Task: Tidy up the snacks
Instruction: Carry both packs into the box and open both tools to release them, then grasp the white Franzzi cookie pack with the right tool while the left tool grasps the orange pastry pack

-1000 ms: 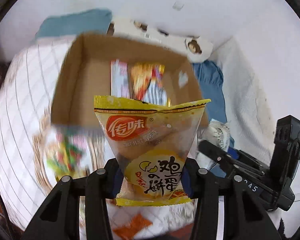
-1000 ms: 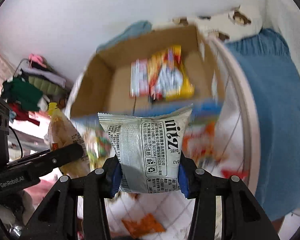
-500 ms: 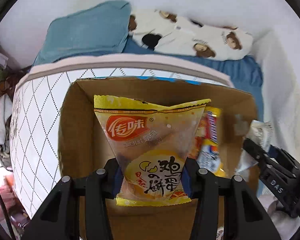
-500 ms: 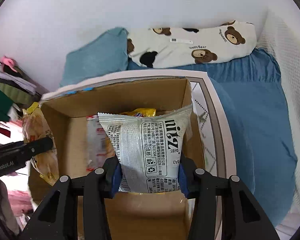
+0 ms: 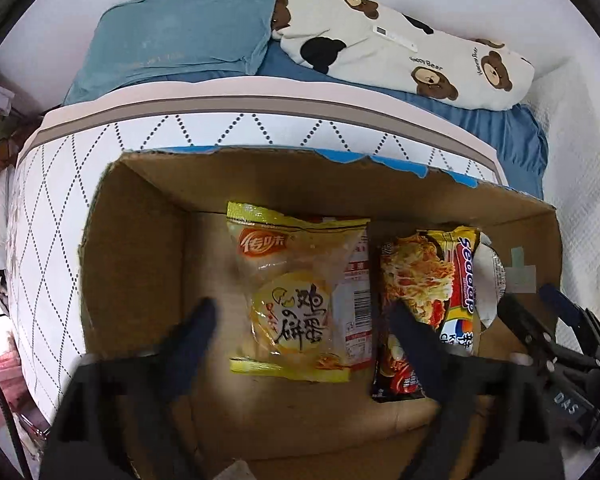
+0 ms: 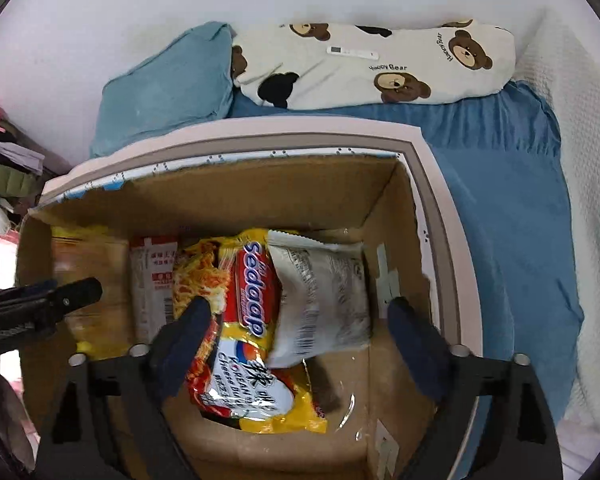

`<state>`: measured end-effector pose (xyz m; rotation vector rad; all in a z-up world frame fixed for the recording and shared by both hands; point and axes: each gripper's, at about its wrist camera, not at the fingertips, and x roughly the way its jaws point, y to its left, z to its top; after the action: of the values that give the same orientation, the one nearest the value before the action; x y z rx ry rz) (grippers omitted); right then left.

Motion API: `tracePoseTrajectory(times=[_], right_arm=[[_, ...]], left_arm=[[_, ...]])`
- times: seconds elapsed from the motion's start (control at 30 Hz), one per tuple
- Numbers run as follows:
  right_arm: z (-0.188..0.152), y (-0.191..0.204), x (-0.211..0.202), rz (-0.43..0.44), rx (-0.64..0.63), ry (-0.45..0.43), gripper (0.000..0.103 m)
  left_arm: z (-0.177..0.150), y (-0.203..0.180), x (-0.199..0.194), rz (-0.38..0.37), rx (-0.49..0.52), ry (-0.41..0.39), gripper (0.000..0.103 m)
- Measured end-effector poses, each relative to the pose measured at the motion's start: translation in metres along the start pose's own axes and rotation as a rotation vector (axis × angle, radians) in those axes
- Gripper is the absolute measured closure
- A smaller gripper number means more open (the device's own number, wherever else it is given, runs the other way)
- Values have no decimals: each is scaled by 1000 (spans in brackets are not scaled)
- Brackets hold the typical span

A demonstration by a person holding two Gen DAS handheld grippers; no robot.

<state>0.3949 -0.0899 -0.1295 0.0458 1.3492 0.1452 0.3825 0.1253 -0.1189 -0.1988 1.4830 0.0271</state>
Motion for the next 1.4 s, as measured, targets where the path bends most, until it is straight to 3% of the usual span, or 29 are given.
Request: tracePoseTrajectory(times=[0.17,0.73,1.4], right_arm=[[-3,6,2,-4,-23,17,5],[-60,3,-12,19,-21,31,5],[-143,8,-95,32,-71,-169,5]], left_arm=[[-11,0,1,-22,-13,12,9],[-80,-10,-28,5,9,-105,9],[-181,-23,-94,16,49,-322,9]])
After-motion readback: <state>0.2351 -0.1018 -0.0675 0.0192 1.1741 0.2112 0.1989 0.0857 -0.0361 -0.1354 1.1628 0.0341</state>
